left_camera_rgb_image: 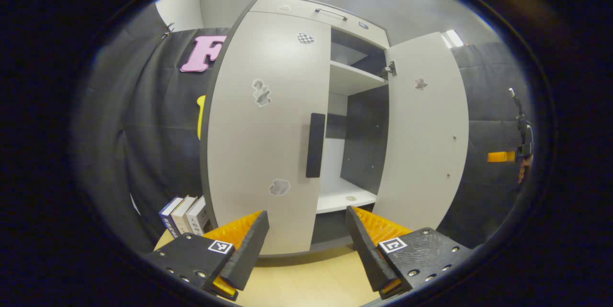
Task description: Open the right door of the double-door shoe cabinet with the right hand, and open the left door with the left hand.
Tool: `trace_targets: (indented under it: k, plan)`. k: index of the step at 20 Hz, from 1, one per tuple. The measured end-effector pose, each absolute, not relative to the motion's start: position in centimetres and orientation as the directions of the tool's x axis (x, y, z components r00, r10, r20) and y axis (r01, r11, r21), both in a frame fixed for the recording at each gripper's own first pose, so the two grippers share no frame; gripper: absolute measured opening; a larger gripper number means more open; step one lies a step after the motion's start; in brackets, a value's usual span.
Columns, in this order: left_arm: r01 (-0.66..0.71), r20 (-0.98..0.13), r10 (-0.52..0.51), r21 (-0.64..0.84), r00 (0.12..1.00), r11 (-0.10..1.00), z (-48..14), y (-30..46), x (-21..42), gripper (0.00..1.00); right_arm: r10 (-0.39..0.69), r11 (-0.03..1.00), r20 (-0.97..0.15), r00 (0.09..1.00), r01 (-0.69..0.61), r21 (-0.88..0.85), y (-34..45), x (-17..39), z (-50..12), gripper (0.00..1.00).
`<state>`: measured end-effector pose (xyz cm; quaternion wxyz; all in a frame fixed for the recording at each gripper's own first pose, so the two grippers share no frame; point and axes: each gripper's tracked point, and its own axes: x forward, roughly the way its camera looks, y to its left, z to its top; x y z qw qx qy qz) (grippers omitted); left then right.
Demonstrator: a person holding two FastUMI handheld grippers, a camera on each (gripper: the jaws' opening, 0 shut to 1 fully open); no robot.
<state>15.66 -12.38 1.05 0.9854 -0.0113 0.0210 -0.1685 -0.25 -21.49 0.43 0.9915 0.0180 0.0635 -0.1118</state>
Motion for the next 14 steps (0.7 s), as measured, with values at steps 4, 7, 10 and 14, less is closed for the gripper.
trace_targets:
  k: [4,7,10,14]
  plan:
    - [0.320,-0.005,-0.320,-0.005,0.947,0.947,4.0,-14.6,19.5,0.94,-0.274,0.960,-0.129,0.953,0.280,0.030,-24.3,3.6,-0.1,0.20]
    - [0.290,0.002,-0.290,-0.006,0.957,0.957,4.9,-16.1,21.8,0.94,-0.237,0.967,-0.110,0.965,0.245,0.063,-24.5,6.4,-0.6,0.52]
    - [0.266,-0.009,-0.266,-0.004,0.964,0.964,5.0,-17.4,24.3,0.94,-0.235,0.968,-0.114,0.965,0.243,0.061,-26.0,9.0,-1.5,0.99]
    - [0.179,-0.035,-0.178,0.018,0.983,0.984,5.0,-17.6,27.6,0.94,-0.219,0.969,-0.108,0.970,0.229,0.095,-27.7,12.0,-2.0,0.98]
